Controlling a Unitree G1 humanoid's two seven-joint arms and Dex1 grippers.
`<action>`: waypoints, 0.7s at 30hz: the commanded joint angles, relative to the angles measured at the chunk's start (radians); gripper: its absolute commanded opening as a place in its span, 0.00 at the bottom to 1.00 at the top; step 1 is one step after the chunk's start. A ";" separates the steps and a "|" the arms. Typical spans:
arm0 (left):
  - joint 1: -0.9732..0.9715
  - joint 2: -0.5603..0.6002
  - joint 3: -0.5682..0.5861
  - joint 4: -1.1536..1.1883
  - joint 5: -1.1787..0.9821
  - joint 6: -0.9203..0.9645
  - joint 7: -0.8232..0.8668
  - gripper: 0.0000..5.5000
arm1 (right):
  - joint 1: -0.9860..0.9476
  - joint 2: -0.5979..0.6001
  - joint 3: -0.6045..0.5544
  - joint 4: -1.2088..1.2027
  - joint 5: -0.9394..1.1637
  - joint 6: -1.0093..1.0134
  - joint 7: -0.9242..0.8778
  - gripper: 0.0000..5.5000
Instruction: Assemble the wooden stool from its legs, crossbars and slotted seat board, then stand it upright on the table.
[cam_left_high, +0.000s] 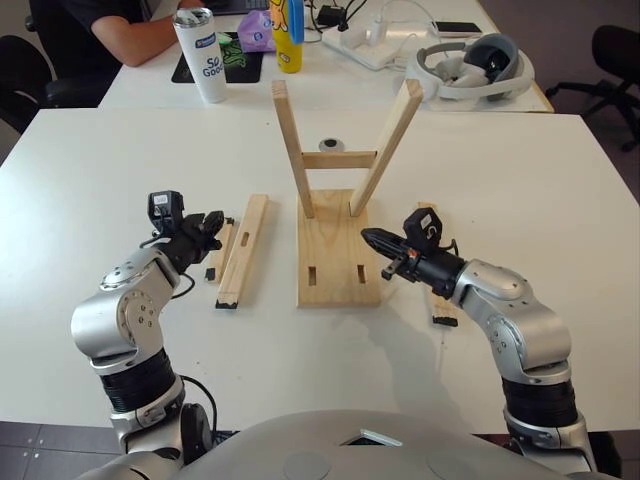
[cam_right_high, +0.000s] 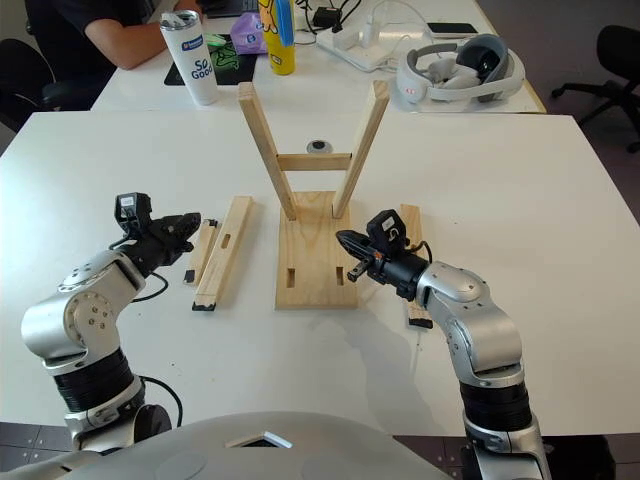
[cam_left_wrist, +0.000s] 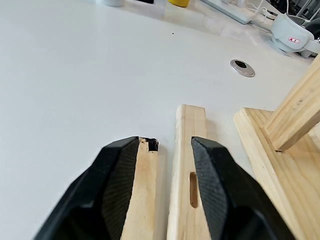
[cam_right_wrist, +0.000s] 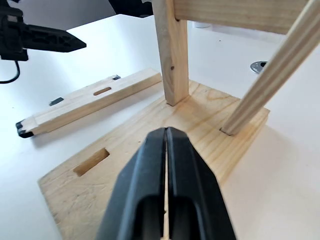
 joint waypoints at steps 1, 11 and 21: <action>0.025 0.017 -0.022 0.007 0.010 0.004 0.037 0.48 | -0.011 0.001 0.026 0.022 -0.015 -0.035 -0.020 0.00; 0.089 0.056 -0.161 0.125 0.043 -0.159 0.041 0.62 | -0.060 0.001 0.059 0.059 0.014 -0.052 -0.009 0.00; 0.095 0.092 -0.143 0.156 0.036 -0.209 0.056 0.62 | -0.060 -0.009 0.071 0.071 0.018 -0.054 -0.004 0.00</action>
